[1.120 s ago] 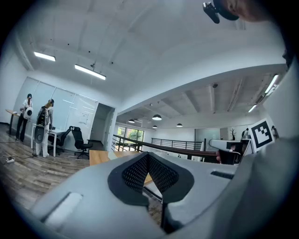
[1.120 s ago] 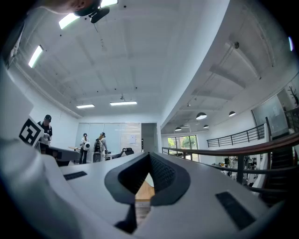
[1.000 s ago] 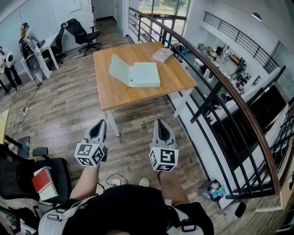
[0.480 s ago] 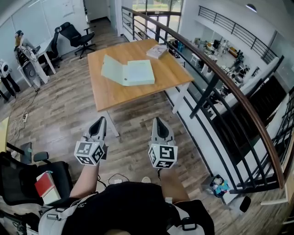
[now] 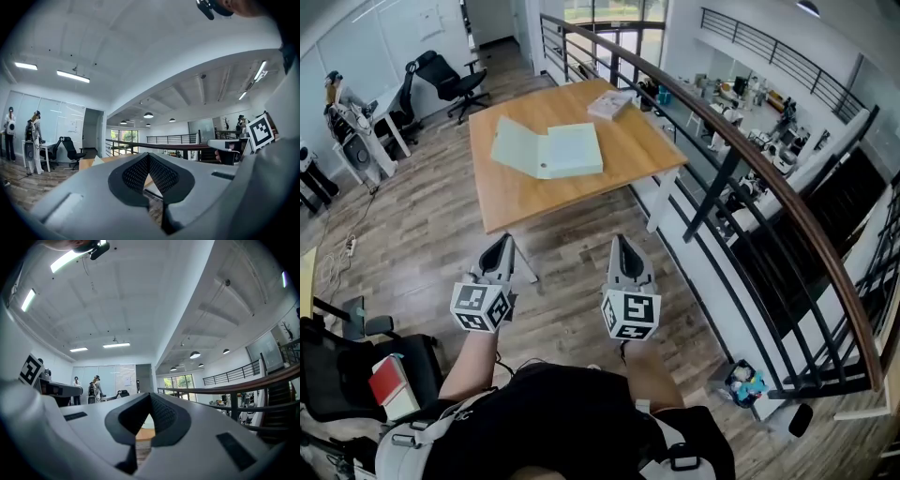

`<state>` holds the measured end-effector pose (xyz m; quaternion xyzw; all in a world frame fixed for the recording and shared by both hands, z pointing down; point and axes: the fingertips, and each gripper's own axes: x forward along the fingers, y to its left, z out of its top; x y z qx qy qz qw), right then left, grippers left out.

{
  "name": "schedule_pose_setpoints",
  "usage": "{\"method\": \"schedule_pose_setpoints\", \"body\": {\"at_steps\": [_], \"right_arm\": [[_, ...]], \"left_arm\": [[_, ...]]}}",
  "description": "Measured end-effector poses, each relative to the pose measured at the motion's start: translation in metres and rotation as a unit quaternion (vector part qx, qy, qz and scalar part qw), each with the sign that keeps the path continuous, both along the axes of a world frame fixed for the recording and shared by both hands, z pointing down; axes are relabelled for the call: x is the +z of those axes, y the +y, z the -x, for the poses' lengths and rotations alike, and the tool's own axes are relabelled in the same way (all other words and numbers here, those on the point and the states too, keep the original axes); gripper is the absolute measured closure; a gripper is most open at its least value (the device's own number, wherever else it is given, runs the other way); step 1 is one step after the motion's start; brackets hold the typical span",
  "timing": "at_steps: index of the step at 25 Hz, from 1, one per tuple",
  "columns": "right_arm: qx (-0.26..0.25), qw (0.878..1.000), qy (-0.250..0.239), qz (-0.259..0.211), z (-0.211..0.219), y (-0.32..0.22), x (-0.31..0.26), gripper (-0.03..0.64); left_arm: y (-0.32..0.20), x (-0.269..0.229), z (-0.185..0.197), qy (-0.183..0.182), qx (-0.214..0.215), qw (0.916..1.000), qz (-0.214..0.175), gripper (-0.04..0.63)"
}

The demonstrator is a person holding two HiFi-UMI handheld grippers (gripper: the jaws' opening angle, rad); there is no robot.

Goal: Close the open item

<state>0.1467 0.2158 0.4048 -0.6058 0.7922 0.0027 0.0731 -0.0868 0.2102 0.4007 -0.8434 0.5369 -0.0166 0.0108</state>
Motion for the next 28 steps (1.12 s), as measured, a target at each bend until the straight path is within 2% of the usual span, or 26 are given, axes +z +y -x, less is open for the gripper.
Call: {"method": "schedule_pose_setpoints", "body": {"at_steps": [6,18,23,28], "right_arm": [[-0.011,1.0,0.003,-0.01,-0.025,-0.019,-0.001,0.612],[-0.029,0.999,-0.001,-0.016,-0.038,-0.057,0.007,0.612],[-0.031,0.999,-0.032,-0.001,-0.044,-0.078,0.01,0.612],[-0.02,0.999,-0.033,-0.003,-0.05,-0.103,0.011,0.612]], "left_arm": [[-0.011,0.002,-0.029,-0.038,-0.01,0.9992,-0.011,0.594],[-0.046,0.019,-0.044,-0.044,-0.017,0.9989,0.004,0.594],[-0.071,0.021,-0.043,-0.044,-0.014,0.9988,0.013,0.594],[-0.102,0.03,-0.046,-0.048,0.001,0.9985,0.024,0.594]]}}
